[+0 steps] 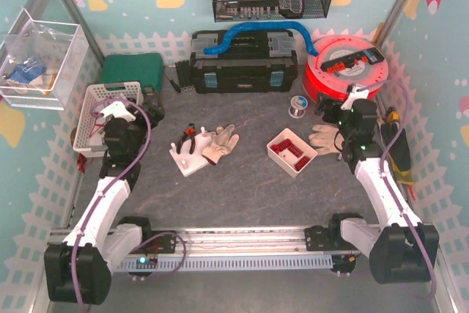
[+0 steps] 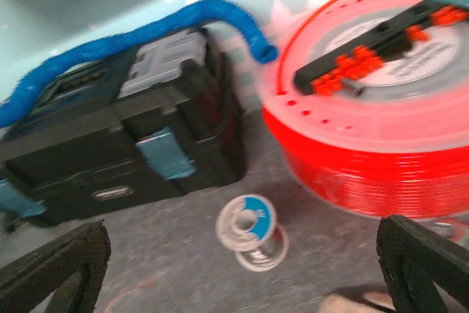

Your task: Install the large spring

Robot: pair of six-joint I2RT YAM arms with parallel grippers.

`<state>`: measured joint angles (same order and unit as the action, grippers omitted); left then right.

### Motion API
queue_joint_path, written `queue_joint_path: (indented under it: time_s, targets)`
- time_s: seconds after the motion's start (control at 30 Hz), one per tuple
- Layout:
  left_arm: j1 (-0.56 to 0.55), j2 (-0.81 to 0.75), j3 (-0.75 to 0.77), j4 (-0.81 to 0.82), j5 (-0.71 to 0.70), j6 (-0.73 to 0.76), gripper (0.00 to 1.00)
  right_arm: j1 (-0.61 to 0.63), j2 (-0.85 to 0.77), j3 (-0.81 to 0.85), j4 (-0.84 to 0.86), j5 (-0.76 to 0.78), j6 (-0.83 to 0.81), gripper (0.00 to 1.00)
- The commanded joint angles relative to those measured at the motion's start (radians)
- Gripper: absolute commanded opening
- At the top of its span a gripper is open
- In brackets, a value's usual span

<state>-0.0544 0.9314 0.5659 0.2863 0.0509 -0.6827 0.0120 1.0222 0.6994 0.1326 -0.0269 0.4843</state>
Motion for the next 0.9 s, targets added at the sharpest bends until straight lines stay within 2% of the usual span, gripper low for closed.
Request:
queue_joint_path:
  time_s: [0.0,0.1,0.17,0.33,0.5,0.63,0.87]
  targets:
    - [0.005,0.018,-0.03,-0.055,0.126,-0.093,0.99,0.015,0.043,0.084,-0.115,-0.215,0.025,0.99]
    - [-0.018,0.073,-0.01,-0.075,0.203,-0.075,0.99,0.06,0.029,0.062,-0.121,-0.225,0.019,0.99]
    - [-0.078,0.115,0.016,-0.103,0.191,-0.031,0.96,0.107,0.009,0.042,-0.123,-0.209,0.0,0.99]
    - [-0.291,0.264,0.126,-0.219,0.01,0.099,0.86,0.284,0.006,0.014,-0.124,-0.103,-0.065,0.99]
    - [-0.448,0.429,0.251,-0.323,-0.107,0.214,0.7,0.423,0.01,-0.047,-0.05,-0.039,-0.116,0.99]
    - [-0.502,0.496,0.295,-0.365,-0.141,0.254,0.58,0.466,0.007,-0.096,0.013,0.001,-0.128,0.99]
    - [-0.529,0.558,0.283,-0.39,-0.102,0.271,0.53,0.475,-0.002,-0.164,0.099,0.046,-0.119,0.99]
